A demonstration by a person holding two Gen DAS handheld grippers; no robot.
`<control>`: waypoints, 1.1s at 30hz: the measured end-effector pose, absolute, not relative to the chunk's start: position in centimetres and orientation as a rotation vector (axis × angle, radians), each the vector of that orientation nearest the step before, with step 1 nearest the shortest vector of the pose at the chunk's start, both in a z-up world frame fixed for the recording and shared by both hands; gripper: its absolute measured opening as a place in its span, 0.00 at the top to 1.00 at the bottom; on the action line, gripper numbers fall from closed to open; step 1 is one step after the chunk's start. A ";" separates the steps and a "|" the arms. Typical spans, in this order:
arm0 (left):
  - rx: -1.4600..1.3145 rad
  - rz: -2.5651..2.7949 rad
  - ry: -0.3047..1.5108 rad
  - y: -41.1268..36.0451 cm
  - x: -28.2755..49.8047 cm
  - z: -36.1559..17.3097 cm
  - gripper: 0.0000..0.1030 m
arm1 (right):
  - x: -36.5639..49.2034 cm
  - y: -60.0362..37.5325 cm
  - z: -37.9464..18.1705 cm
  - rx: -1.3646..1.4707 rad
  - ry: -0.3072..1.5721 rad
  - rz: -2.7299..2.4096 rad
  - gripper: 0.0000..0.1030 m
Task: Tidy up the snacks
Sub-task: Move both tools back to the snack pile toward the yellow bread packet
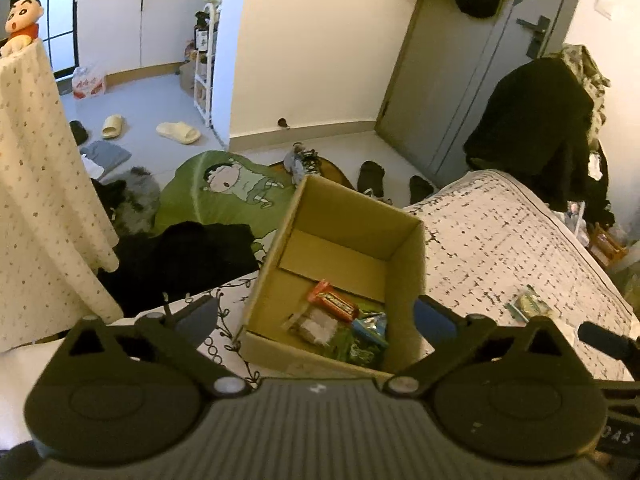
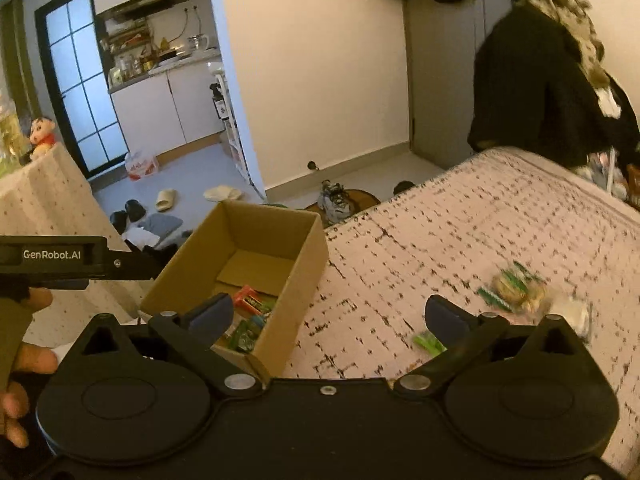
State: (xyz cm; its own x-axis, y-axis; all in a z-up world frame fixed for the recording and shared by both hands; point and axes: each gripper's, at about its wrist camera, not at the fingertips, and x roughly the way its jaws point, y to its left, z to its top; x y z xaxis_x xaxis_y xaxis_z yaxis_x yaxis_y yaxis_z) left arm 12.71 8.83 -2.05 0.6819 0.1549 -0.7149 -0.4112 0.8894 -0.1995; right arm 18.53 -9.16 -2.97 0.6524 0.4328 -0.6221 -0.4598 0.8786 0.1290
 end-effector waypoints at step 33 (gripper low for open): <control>-0.390 0.085 0.826 -3.3 15.8 -4.4 0.01 | 18.4 -24.0 -6.7 0.404 0.821 -0.077 0.04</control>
State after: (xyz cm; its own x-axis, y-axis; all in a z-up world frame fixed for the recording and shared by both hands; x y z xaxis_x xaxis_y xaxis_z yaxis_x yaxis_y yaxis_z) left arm 15.82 -3.33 -4.38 0.6787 -0.0768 -0.7304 -0.2233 0.9259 -0.3049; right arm 18.36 -24.01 -6.72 0.6832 0.0882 -0.7249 0.2210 0.9212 0.3203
